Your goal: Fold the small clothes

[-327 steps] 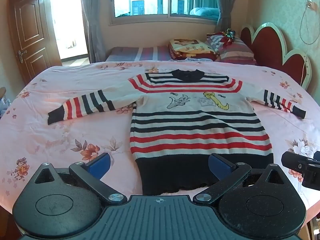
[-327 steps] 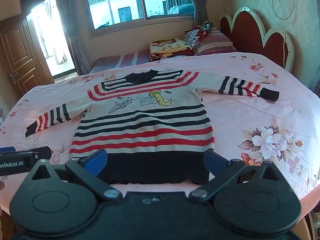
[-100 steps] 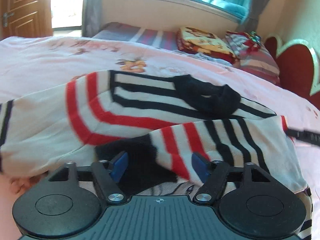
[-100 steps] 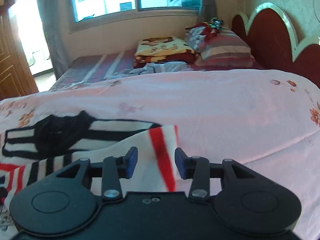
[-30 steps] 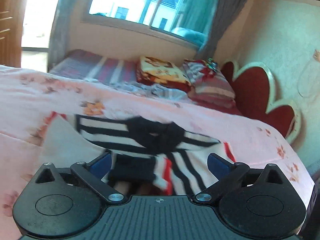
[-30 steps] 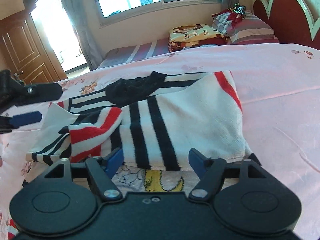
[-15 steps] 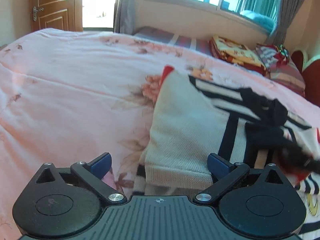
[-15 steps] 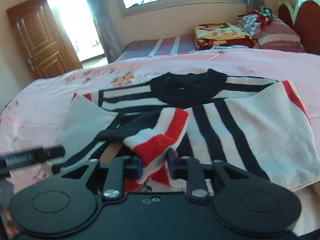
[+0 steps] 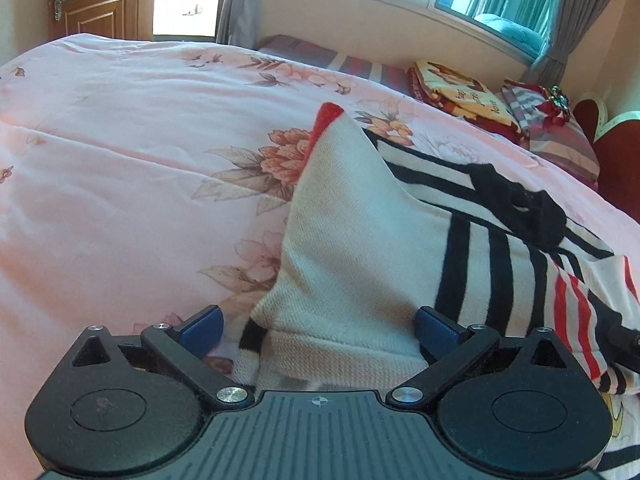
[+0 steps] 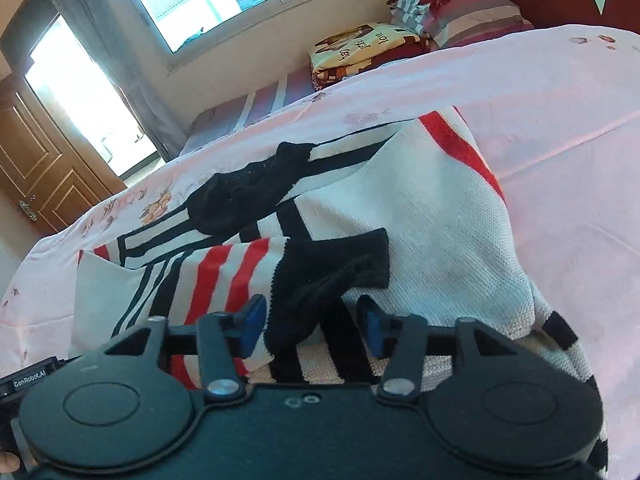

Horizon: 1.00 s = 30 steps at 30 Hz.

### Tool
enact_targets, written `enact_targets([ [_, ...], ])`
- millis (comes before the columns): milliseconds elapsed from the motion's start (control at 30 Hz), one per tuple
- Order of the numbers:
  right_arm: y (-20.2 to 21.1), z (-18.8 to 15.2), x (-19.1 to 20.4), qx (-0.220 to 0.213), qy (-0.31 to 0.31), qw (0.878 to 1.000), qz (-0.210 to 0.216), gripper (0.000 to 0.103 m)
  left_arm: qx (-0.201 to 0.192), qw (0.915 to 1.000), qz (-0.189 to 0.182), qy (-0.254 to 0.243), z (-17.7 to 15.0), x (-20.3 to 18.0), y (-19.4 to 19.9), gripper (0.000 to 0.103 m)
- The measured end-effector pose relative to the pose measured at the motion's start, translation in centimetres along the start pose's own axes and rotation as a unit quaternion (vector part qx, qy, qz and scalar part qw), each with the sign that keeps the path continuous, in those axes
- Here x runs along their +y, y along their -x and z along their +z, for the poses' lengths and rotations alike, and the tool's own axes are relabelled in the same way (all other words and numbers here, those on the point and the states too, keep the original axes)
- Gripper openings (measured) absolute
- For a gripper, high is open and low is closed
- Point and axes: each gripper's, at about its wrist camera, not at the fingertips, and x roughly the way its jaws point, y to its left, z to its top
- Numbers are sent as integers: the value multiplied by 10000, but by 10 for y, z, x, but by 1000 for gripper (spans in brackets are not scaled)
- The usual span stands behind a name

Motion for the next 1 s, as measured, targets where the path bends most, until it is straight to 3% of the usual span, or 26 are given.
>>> enact_targets([
  [33, -2, 2, -2, -1, -76, 10000, 17, 54, -23, 10000, 27, 4, 2, 1, 0, 101],
  [100, -3, 5, 0, -39, -103, 9999, 69, 32, -35, 10000, 53, -41, 4, 0, -3, 101],
  [133, -6, 7, 4, -19, -37, 10000, 71, 7, -38, 10000, 43, -48, 4, 1, -3, 101],
  [200, -5, 10, 10, -119, 62, 9999, 88, 7, -43, 10000, 12, 20, 8, 2, -5, 101],
  [267, 11, 15, 21, -490, 393, 9979, 176, 7, -103, 9999, -29, 105, 13, 2, -5, 101],
  [333, 30, 21, 32, -871, 928, 9918, 118, 7, -145, 9998, -54, 93, 20, 0, -8, 101],
  [400, 36, 26, 26, -962, 1055, 9897, -56, 7, -158, 9998, -69, 35, 26, -4, -13, 101],
  [467, 28, 27, 5, -750, 901, 9924, -375, 7, -173, 9998, -56, 40, 30, -6, -20, 101],
  [567, 1, 20, -20, 7, 641, 9966, -514, 12, -100, 9999, -35, -37, 34, -11, -34, 99],
  [700, 12, 18, -27, -292, 395, 9980, -393, 27, -295, 9995, 33, -94, 45, -12, -47, 65],
  [733, 16, 17, -27, -352, 429, 9975, -444, 31, -337, 9994, 4, -81, 50, -12, -49, 52],
  [800, 14, 18, -27, -334, 541, 9967, -509, 32, -374, 9992, 1, 123, 60, -10, -54, 50],
  [867, 3, 15, -22, -162, 776, 9951, -587, 21, -467, 9986, 94, 251, 65, -8, -61, 50],
  [1000, -11, 9, -13, -241, 1429, 9850, -939, 15, -517, 9977, 345, 282, 78, -7, -77, 50],
])
